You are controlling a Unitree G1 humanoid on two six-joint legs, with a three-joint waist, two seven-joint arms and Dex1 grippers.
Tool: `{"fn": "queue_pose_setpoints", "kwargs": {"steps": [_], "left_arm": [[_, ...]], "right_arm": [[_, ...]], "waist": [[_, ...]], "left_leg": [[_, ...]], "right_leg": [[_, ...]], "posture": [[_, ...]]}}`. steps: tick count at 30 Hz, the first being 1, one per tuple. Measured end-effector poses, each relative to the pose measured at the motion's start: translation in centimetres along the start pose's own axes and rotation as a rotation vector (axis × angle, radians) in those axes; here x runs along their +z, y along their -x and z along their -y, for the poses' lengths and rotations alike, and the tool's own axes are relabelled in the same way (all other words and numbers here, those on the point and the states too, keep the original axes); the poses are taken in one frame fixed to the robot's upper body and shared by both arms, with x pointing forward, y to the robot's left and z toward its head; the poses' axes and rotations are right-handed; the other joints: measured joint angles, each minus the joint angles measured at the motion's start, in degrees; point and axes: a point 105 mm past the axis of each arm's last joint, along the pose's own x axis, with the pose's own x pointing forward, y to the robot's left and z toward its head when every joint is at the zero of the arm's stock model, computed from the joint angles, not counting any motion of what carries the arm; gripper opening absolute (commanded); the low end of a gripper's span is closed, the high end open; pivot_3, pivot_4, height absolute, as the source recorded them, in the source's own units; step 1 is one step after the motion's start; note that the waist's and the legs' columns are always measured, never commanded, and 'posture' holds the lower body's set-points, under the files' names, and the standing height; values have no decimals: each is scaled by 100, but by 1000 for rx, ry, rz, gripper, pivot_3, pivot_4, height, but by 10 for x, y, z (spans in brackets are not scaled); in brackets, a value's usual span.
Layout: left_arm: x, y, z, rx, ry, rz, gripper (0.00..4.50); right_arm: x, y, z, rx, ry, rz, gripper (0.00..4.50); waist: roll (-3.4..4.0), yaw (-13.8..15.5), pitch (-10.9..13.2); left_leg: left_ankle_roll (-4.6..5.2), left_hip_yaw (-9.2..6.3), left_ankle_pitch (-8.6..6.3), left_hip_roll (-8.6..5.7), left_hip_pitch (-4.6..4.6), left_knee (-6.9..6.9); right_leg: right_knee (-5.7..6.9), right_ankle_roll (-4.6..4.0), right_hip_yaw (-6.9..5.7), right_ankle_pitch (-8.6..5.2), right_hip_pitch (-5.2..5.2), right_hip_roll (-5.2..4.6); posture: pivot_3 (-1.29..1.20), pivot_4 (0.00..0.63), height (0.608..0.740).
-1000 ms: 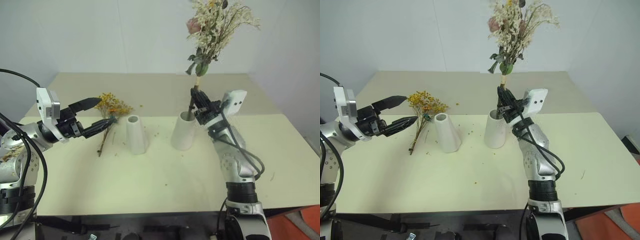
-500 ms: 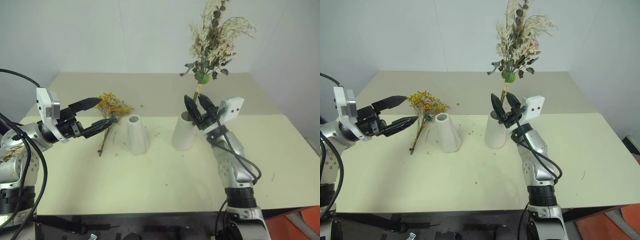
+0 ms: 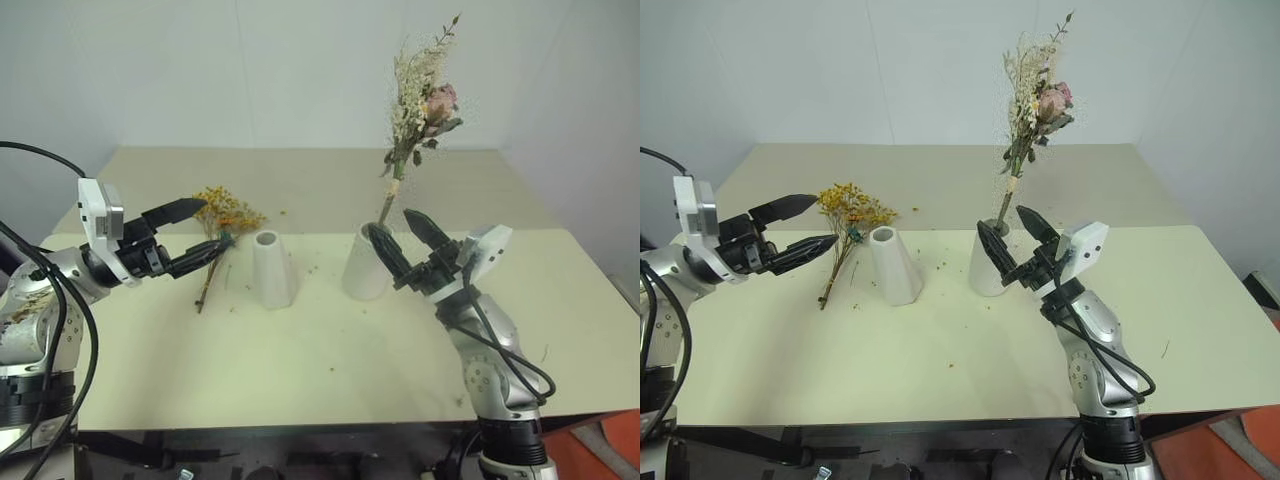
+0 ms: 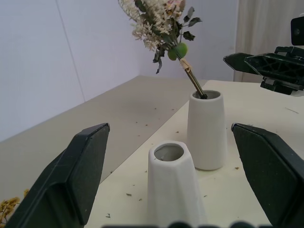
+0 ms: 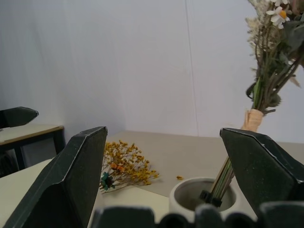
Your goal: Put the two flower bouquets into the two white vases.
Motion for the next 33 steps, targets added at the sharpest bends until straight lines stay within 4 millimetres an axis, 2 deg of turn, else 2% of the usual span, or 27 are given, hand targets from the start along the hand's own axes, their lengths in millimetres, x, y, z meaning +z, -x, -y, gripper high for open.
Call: {"fn": "queue_pose_setpoints", "kwargs": {"steps": [8,14,20,26,33], "left_arm": [[1,-1,-1,1,-1,5,4500],[0,-1,0,6,0,7,4500],[-1,0,1,13,0,5,4500],[-1,1,2,18,-3,1,4500],[-6,5,4,32,6,-14,4500]], "right_arm": [[-1,4,4,-12,7,-13,4468],[5,-2,26,-42,12,-36,4468],[1,-23,59,-66,8,-153,4468],[-17,-38,67,-30,-36,-276,4468],[-21,-58,70,-4,-68,-337,4468]], "waist": [[0,15,0],[0,20,0],[0,7,0],[0,-6,0],[0,-5,0]], "left_leg": [[0,0,0,-1,-1,0],[0,0,0,0,0,0],[0,1,0,0,-1,-1],[0,3,0,-1,-3,-1],[0,2,0,-1,-5,-1]], "right_leg": [[0,0,0,0,0,-2],[-1,-1,-1,-1,1,-1],[-1,-3,-1,-2,0,0],[-1,-3,1,-1,-2,-2],[-1,-3,0,-1,-3,-3]], "posture": [[0,150,740],[0,150,740],[0,150,740],[0,150,740],[0,150,740]]}}
